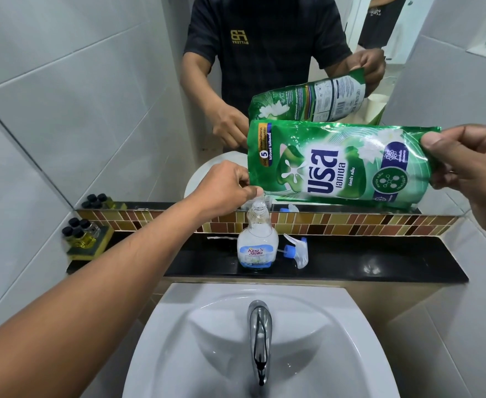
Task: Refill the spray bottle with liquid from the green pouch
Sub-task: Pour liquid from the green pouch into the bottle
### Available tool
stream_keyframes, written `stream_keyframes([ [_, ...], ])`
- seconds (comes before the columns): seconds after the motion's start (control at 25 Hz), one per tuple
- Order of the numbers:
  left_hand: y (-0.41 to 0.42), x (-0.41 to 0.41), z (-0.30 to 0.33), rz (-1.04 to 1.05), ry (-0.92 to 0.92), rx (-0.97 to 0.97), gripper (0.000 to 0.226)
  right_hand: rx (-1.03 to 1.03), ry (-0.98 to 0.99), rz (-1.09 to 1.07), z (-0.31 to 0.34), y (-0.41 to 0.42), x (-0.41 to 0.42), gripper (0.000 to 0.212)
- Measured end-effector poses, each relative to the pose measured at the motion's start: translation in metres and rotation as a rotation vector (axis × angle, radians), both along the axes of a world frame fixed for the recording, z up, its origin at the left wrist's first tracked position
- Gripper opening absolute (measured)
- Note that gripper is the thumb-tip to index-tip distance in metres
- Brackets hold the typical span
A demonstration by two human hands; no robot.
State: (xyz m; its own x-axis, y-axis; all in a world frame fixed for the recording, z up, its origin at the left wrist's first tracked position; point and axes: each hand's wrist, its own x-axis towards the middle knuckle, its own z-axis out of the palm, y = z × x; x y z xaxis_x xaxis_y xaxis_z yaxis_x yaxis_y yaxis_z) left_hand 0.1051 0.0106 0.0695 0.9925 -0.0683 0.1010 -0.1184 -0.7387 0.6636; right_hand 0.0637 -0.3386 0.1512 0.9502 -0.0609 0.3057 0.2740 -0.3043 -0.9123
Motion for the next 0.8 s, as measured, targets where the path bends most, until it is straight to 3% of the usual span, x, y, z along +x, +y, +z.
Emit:
stream_keyframes([
  [0.08, -0.0012, -0.0011, 0.0011, -0.009, -0.011, -0.014, 0.013, -0.007, -0.014, -0.005, 0.0004, -0.0009, 0.0023, 0.021],
  [0.8, 0.003, -0.0043, -0.005, -0.006, -0.026, -0.035, 0.02, -0.038, -0.065, 0.024, 0.0048, 0.0047, 0.0101, 0.021],
])
